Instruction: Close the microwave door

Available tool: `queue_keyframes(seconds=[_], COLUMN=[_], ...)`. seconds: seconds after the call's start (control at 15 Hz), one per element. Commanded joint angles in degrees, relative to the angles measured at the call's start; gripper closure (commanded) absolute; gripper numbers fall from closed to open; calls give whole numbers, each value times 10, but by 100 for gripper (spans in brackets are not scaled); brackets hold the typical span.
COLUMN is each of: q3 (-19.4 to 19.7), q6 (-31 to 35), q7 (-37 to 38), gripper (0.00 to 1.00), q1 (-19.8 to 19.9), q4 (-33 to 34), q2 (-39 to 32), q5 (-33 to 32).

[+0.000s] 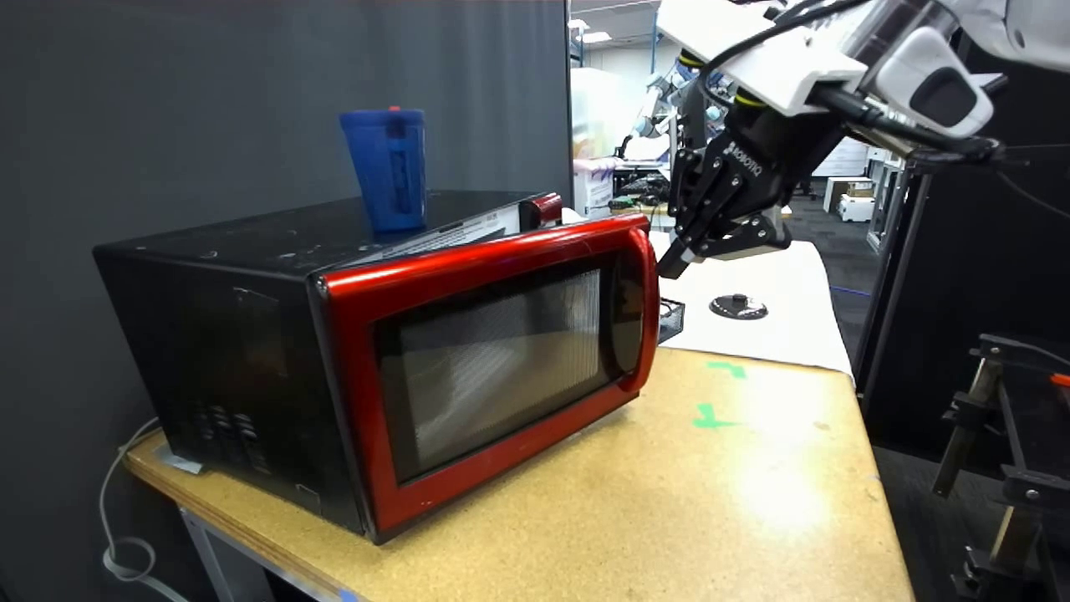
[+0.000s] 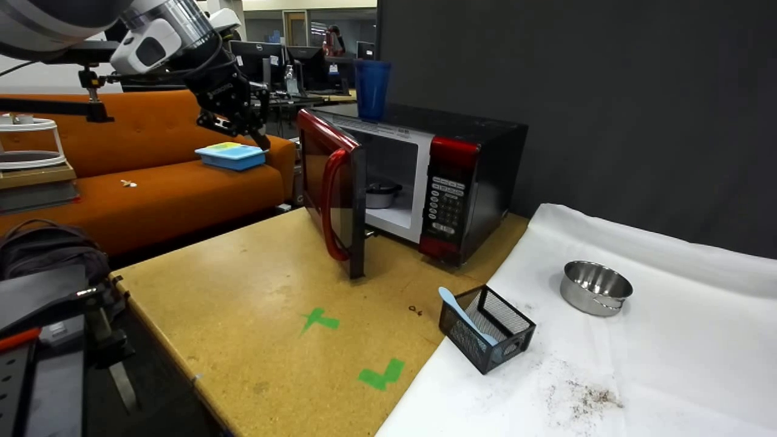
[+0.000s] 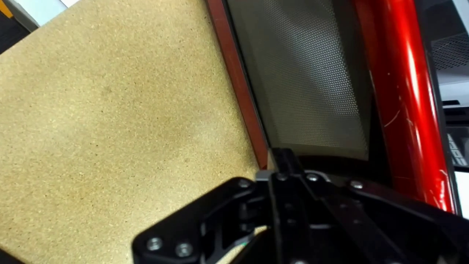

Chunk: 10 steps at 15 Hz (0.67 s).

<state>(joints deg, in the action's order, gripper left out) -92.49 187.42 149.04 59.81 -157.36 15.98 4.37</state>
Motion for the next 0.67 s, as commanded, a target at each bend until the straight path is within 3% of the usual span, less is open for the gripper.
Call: queue_keyframes(seconds=[0.0, 0.27, 0.6], q3=[-116, -229, -322], q6=[12, 33, 61], q7=[0, -1, -71], gripper=[100, 100, 100], q1=[117, 259, 425], q4=[31, 89, 186], q2=[45, 113, 197], q5=[4, -23, -5])
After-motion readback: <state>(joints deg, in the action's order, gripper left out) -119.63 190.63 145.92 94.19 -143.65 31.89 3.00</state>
